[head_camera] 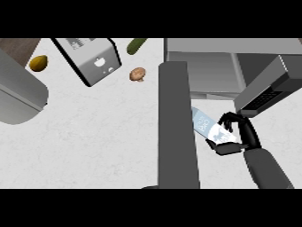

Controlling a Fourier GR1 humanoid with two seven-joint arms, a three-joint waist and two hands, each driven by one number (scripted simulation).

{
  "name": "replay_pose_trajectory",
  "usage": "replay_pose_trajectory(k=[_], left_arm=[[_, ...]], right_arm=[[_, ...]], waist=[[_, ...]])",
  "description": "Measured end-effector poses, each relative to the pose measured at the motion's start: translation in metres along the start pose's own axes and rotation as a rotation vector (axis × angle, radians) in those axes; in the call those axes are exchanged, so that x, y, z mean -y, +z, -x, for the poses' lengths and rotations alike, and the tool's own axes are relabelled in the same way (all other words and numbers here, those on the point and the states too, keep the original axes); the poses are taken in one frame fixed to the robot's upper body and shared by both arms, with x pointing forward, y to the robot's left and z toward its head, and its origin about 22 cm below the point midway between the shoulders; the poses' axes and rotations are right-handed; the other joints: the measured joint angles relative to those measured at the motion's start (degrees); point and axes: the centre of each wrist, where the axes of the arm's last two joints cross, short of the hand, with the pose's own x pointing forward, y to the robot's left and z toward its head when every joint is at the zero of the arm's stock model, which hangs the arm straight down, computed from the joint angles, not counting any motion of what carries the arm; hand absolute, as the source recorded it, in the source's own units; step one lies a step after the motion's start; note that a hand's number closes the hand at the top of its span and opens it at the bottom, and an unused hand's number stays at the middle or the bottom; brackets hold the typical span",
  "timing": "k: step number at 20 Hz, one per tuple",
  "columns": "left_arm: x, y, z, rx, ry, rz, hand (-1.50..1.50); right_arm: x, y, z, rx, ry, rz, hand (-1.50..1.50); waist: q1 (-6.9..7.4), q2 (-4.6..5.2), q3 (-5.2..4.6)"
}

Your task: Pick up the milk, place it into the microwave and close the microwave

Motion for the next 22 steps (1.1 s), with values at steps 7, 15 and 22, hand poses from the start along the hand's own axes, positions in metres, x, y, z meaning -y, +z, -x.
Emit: replay_pose_trajectory(k=[7, 15, 22], left_arm=[[-0.009, 0.008, 0.0, -0.019, -0.015, -0.022, -1.5], [-0.015, 0.006, 0.004, -0.03, -0.015, -0.032, -1.5], [-0.023, 0.002, 0.011, -0.041, -0.024, -0.028, -1.5]], right_arm=[[-0.013, -0.025, -0.017, 0.099, -0.042, -0.047, 1.5], [-0.004, -0.075, -0.054, 0.145, 0.033, -0.008, 1.5], [0.013, -0.124, -0.077, 0.087, 0.084, -0.043, 1.5]], waist=[[-1.4, -0.38, -0.25], [-1.99, -0.4, -0.41], [-1.37, 0.09, -0.42]])
